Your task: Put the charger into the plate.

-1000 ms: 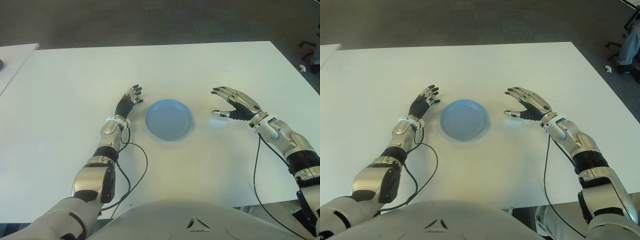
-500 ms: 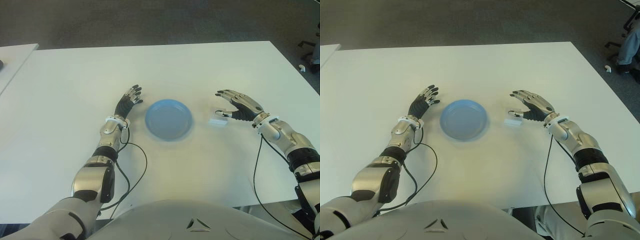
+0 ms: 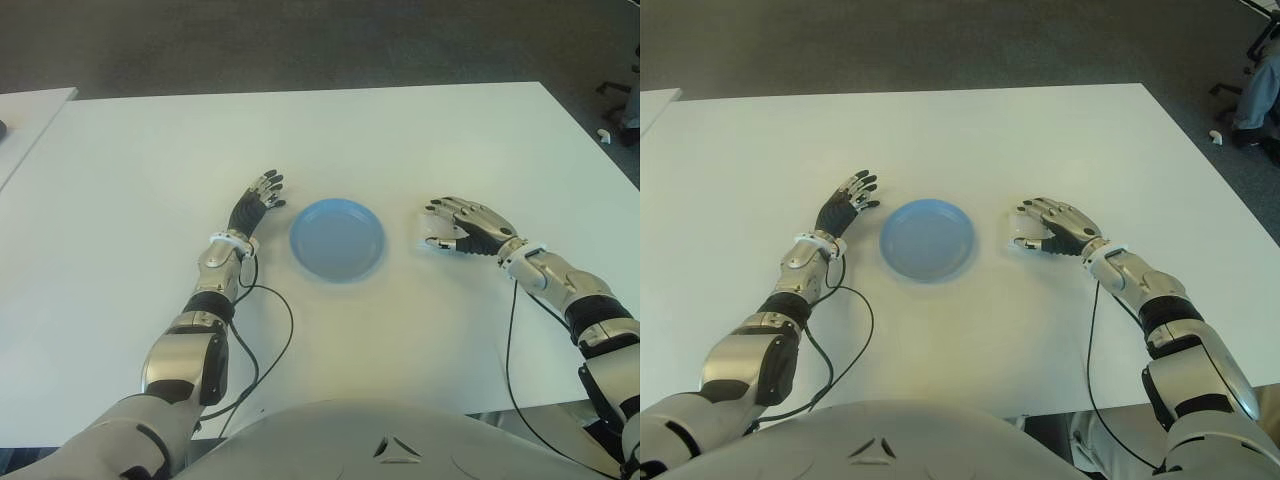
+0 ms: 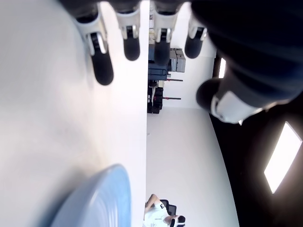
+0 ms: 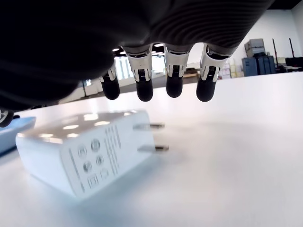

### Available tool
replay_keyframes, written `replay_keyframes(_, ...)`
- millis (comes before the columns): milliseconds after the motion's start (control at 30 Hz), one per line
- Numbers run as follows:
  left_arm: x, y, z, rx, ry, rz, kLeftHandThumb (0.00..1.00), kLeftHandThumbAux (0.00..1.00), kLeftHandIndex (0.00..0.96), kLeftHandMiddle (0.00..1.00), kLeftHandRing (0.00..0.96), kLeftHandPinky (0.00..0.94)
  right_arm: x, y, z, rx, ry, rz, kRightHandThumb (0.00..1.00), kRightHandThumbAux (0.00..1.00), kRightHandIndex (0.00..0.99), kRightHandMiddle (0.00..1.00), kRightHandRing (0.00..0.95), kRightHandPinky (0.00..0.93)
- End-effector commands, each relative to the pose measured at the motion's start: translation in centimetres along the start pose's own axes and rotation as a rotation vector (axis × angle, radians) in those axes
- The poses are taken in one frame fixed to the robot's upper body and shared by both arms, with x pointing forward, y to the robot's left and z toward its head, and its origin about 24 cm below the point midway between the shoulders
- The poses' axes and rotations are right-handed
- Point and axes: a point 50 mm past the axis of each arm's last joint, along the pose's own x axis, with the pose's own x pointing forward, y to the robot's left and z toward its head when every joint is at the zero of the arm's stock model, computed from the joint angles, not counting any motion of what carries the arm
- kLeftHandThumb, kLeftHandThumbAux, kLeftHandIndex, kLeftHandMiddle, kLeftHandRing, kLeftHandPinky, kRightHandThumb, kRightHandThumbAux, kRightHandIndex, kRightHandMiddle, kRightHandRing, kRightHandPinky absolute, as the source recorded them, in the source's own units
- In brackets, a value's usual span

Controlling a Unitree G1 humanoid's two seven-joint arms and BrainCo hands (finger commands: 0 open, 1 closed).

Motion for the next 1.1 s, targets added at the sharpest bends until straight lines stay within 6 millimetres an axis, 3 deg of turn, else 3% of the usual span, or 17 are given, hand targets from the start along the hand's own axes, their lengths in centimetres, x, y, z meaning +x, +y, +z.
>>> replay_keyframes(33, -1.0, 0.3, -1.9, -0.021, 0.096, -0.003, 0.000, 0.567, 0.109, 0.121, 0.099, 0.089, 0.1, 1.0, 0.2, -0.017, -0.002, 0.021, 0.298, 0.125, 0.000, 0.000, 0.000, 0.000)
replay_keyframes(467, -1.2, 0.7, -1.7, -0.009, 0.098, -0.006, 0.000, 0.565, 0.110, 0.127, 0.104, 0.095, -0.7, 4.0, 0.5, -0.052, 0.016, 0.078, 0.314, 0.152, 0.000, 0.000, 0.000, 0.000)
replay_keyframes(1100, -1.3, 0.8, -1.8, -0.016, 0.099, -0.012, 0.000, 0.568, 0.128, 0.159, 0.134, 0.126, -0.3, 5.2, 1.5, -0.104, -0.018, 0.074, 0.319, 0.142, 0.000, 0.000, 0.000, 0.000)
